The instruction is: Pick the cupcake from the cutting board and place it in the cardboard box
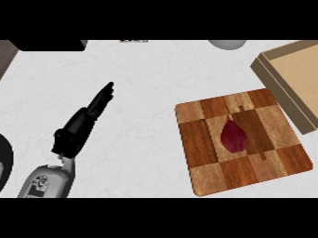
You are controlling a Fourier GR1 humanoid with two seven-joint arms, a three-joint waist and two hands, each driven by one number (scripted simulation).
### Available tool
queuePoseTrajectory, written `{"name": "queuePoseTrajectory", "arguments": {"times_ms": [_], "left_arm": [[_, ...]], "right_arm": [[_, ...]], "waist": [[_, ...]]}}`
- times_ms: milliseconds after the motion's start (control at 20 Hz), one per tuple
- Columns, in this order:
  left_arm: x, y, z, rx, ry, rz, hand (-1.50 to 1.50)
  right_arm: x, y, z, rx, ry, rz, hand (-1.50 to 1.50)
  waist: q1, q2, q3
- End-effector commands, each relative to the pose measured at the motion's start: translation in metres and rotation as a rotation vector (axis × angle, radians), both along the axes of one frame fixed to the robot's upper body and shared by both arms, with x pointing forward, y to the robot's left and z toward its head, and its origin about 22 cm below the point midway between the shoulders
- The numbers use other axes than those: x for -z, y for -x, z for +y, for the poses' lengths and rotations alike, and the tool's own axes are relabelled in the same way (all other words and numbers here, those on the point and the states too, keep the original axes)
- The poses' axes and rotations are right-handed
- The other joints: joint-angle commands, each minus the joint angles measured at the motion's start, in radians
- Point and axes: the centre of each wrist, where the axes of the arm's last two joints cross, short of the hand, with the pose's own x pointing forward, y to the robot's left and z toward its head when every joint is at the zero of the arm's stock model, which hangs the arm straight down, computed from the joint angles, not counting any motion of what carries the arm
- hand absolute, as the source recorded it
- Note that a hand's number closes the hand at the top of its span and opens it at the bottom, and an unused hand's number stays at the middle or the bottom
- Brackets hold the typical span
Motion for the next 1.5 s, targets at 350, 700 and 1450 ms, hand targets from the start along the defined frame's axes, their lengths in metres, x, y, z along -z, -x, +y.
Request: {"name": "queuePoseTrajectory", "arguments": {"times_ms": [350, 700, 1450], "left_arm": [[0.002, -0.011, -0.011, 0.048, -0.007, 0.003, 0.0], [-0.008, -0.013, -0.019, 0.07, -0.014, -0.029, 0.0], [-0.001, -0.009, -0.016, 0.054, -0.014, -0.016, 0.0]], "right_arm": [[-0.021, -0.016, -0.01, -0.134, -0.133, 0.051, 1.5], [-0.022, -0.052, 0.003, -0.066, -0.145, 0.062, 1.5], [0.054, -0.143, 0.049, -0.036, 0.01, 0.074, 1.5]], "waist": [[0.048, 0.011, -0.001], [0.075, 0.012, -0.002], [0.054, 0.011, -0.002]]}}
